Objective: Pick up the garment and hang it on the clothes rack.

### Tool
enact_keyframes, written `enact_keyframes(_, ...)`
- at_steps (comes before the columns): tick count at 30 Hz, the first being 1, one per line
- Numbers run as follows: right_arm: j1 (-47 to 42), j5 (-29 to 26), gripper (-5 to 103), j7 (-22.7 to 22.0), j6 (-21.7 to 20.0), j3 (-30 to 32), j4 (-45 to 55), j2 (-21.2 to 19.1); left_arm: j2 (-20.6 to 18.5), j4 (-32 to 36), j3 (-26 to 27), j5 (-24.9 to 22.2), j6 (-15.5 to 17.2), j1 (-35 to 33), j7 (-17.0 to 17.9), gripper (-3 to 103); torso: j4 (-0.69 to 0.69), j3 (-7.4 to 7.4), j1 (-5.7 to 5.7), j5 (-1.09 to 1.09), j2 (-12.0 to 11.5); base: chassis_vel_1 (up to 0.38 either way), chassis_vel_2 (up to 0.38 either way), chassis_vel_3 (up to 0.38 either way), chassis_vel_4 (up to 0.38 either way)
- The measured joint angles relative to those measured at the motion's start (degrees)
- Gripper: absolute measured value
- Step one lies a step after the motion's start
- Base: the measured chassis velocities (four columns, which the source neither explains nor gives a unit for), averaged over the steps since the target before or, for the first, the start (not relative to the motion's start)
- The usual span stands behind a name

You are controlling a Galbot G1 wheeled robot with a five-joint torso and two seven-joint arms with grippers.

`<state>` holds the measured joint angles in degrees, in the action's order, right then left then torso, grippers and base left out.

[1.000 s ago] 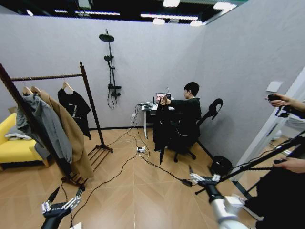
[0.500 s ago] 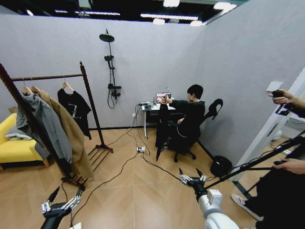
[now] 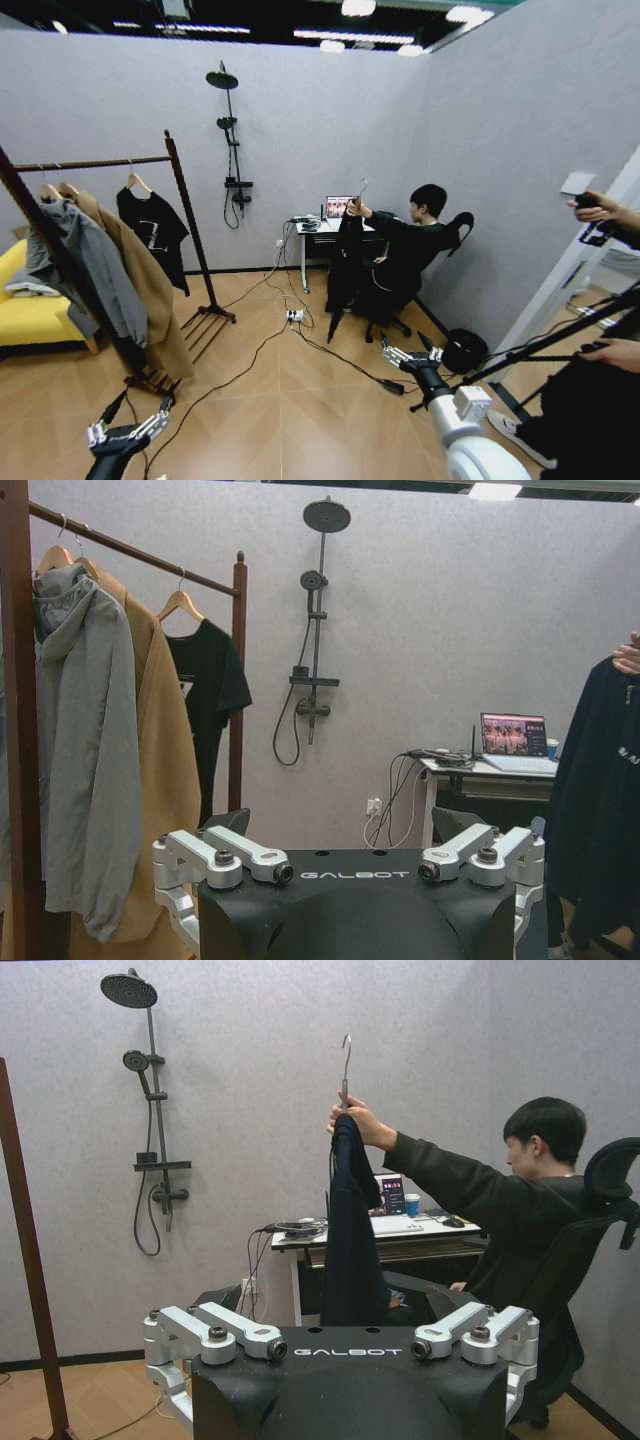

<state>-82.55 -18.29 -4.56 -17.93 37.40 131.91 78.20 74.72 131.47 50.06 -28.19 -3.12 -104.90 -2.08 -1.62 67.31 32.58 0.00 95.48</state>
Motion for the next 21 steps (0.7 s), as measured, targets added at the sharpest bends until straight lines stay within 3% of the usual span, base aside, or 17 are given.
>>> enact_keyframes(21, 0.71, -0.26, 100, 0.46, 0.62, -0.11, -0.65, 0.08, -0.01, 0.00, 0.00, 0.00, 0.00, 0.01, 0.00, 100, -0.01, 0.00, 0.01, -0.02, -0.01, -0.269, 0.264, 0.273, -0.276)
